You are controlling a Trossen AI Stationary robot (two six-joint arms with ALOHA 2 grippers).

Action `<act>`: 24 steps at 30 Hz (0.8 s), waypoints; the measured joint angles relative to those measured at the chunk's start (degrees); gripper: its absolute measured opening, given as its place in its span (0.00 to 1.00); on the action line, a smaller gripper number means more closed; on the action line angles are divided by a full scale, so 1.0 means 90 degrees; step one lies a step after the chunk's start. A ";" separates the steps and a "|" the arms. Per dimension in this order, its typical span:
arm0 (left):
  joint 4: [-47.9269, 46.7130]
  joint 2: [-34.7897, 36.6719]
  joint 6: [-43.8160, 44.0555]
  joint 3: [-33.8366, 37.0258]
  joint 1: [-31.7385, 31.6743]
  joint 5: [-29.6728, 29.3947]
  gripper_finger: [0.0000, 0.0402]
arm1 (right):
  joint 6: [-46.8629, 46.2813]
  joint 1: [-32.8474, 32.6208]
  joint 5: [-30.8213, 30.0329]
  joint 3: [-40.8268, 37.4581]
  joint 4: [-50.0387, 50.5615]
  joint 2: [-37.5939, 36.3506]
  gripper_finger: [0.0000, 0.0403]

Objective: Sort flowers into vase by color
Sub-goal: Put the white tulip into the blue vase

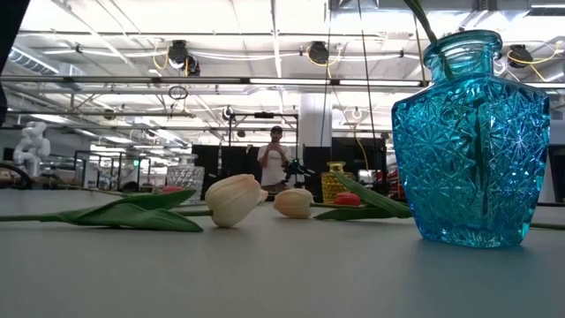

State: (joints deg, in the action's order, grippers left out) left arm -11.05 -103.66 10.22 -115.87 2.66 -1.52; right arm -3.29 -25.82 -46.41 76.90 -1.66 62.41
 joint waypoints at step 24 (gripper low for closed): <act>-0.0052 0.0000 0.0002 0.0000 0.0000 0.0000 0.00 | -0.0344 0.0001 -0.0002 -0.0002 -0.0190 0.0423 0.42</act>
State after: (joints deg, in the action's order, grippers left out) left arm -11.52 -103.66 10.24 -115.87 2.66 -1.52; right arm -6.39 -25.81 -46.44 76.88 -3.37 66.22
